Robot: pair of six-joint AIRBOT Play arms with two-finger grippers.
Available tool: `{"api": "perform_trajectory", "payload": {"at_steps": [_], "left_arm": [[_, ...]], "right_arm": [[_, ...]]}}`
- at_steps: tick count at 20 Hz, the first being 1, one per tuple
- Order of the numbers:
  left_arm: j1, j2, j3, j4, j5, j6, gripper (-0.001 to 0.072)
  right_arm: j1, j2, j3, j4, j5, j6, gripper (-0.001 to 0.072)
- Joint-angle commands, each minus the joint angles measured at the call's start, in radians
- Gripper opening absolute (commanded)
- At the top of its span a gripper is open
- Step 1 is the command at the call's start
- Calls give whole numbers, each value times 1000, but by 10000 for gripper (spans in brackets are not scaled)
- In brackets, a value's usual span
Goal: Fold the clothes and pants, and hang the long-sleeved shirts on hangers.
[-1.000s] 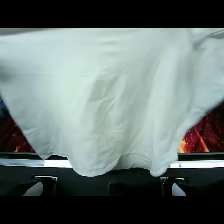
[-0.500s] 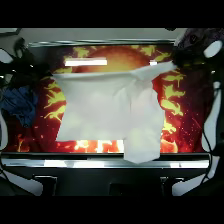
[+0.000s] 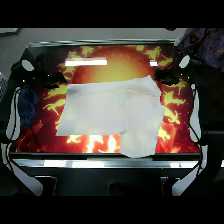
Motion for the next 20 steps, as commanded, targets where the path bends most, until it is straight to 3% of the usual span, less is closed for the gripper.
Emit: {"api": "perform_trajectory", "payload": {"at_steps": [1,5,11,15,20], "left_arm": [[60,84,39,1,-66,72,638],[185,260,-81,1,-181,98,638],[275,544,-601,1,-95,102,637],[266,553,-711,0,-73,105,636],[265,552,-723,0,-69,105,637]], "right_arm": [[-52,72,1,-1,218,-157,490],[-260,238,-161,222,306,-247,489],[-455,543,-876,305,224,-352,489],[-451,586,-1161,432,115,-447,492],[-451,585,-1303,544,10,-530,500]]}}
